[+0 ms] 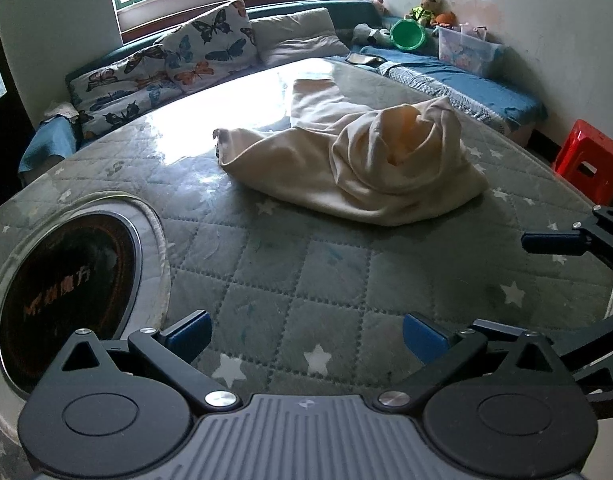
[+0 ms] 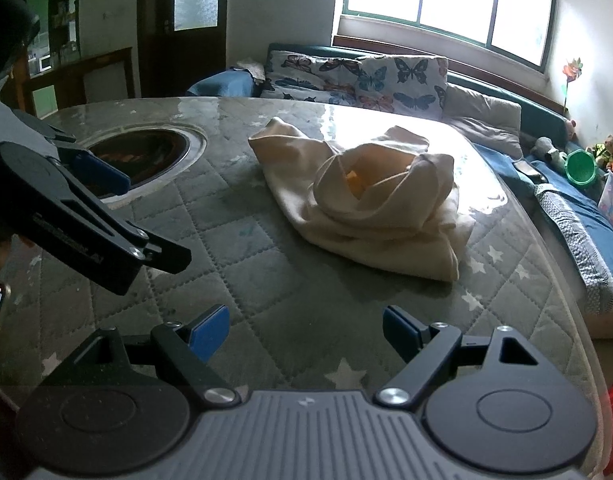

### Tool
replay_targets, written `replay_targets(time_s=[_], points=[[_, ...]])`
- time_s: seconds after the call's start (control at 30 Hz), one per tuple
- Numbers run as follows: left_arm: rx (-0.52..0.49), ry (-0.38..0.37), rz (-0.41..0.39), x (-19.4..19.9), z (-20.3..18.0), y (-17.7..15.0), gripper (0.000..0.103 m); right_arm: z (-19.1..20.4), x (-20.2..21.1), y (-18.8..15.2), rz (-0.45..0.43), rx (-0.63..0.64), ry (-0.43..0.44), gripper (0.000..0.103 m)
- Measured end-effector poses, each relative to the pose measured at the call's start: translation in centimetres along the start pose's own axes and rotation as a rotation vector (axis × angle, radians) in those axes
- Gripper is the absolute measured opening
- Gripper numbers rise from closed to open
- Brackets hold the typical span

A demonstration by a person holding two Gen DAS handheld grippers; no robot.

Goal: Fold clothes
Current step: 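Approach the bunched cream shirt with both tools open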

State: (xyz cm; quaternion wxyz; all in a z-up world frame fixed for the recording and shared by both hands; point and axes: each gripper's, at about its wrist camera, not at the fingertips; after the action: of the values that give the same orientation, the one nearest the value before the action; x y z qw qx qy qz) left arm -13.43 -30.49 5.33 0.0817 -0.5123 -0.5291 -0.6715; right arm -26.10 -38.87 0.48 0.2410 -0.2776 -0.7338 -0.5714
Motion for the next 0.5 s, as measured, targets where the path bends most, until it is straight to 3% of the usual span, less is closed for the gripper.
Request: replay_targets(time_s=[0.5], points=[[0.008, 0.004, 0.002, -1.9, 0.7, 3.4, 0.103, -2.5, -1.5, 2.3, -0.018, -0.019, -0.008, 0.084]])
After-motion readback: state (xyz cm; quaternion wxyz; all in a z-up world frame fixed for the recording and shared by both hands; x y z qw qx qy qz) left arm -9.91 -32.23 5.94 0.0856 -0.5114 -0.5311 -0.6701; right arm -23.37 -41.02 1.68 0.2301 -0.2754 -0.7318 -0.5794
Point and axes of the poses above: each gripper's, at about its wrist camera, not at the fingertips, and x roughly against the way its jaws point, z to its left, y to its top, and after that the axes turned 13 degrees about x, right-handed
